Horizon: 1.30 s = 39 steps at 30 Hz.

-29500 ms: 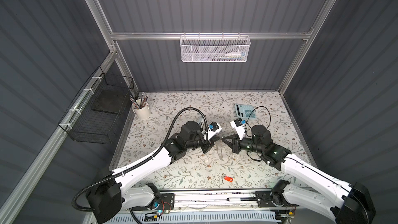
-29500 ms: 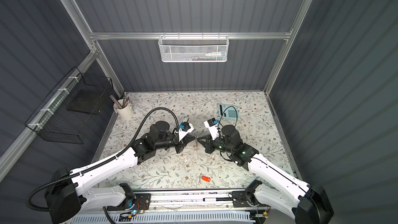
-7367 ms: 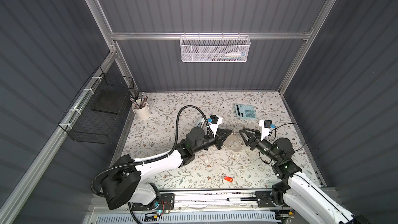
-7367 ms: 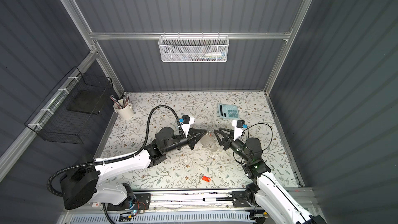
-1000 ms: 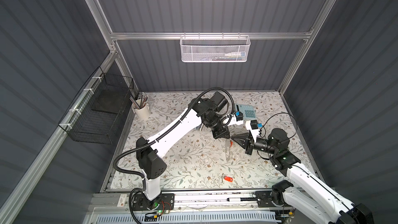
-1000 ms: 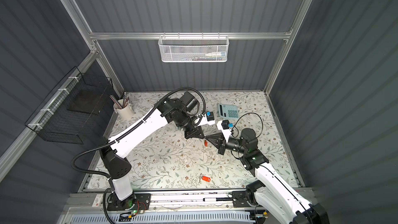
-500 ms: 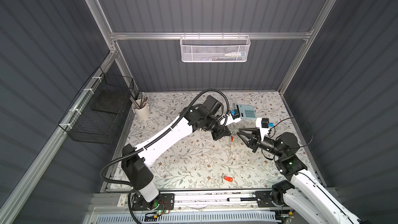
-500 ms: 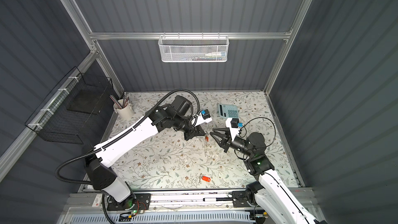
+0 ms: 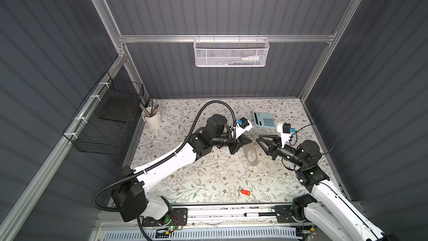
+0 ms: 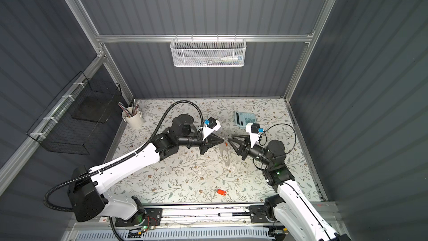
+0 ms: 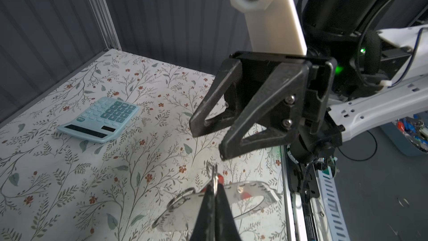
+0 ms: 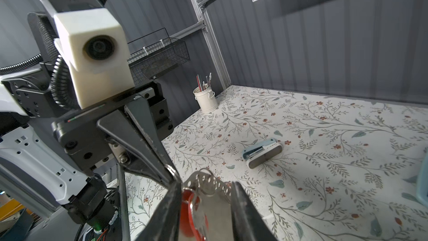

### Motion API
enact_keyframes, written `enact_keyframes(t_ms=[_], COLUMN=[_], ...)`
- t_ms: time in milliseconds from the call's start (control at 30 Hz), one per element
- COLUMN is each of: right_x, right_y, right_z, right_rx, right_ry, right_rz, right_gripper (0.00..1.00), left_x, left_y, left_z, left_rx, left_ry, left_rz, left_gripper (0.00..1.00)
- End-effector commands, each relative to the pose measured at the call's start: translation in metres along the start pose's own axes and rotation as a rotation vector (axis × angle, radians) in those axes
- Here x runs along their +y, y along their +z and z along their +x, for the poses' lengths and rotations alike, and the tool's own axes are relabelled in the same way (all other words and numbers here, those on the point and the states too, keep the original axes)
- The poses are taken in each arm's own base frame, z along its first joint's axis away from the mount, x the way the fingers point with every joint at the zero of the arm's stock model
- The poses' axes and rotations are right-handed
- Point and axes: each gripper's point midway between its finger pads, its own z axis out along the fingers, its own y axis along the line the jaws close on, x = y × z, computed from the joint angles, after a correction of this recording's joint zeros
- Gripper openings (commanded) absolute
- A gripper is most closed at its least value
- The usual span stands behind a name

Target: Put the keys on the keyring

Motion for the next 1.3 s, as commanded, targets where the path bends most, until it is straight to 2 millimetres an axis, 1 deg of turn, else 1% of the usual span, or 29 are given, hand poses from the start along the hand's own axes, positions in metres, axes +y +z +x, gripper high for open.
enact_keyframes(t_ms=[0, 267, 567, 633, 700, 800, 867, 933, 1000, 1133, 1267], right_x=[0.014, 0.016, 0.016, 0.015, 0.012, 0.008, 0.003, 0.003, 0.004, 0.007, 0.007], right_y=[0.002, 0.007, 0.011, 0.01, 0.01, 0.009, 0.007, 0.007, 0.007, 0.011, 0.012], right_z=[-0.019, -0.013, -0.012, -0.012, -0.011, -0.008, -0.007, -0.007, -0.009, -0.011, -0.006], right_rx=[-0.033, -0.015, -0.011, -0.015, -0.015, -0.009, -0.01, -0.012, -0.015, -0.013, 0.004], right_ry=[-0.016, 0.029, 0.037, 0.04, 0.044, 0.05, 0.048, 0.04, 0.036, 0.04, 0.054], right_rz=[-0.066, -0.118, -0.127, -0.118, -0.101, -0.071, -0.037, -0.034, -0.043, -0.072, -0.086], right_gripper=[0.37, 0.28, 0.23, 0.24, 0.29, 0.33, 0.35, 0.36, 0.32, 0.2, 0.07], left_x=[-0.008, -0.001, 0.004, 0.005, 0.005, 0.005, 0.004, 0.004, 0.003, 0.003, 0.006], left_y=[-0.01, -0.005, 0.005, 0.005, 0.005, 0.003, 0.003, 0.003, 0.003, 0.004, 0.003], left_z=[-0.045, -0.051, -0.05, -0.048, -0.048, -0.05, -0.049, -0.049, -0.049, -0.049, -0.054], left_rx=[-0.213, -0.317, -0.378, -0.389, -0.392, -0.4, -0.395, -0.393, -0.389, -0.387, -0.399], left_ry=[0.026, -0.02, -0.082, -0.096, -0.102, -0.099, -0.101, -0.101, -0.101, -0.103, -0.107], left_rz=[0.023, 0.012, 0.036, 0.031, 0.032, 0.029, 0.032, 0.033, 0.04, 0.042, 0.03], left_gripper=[0.0, 0.0, 0.0, 0.0, 0.0, 0.0, 0.0, 0.0, 0.0, 0.0, 0.0])
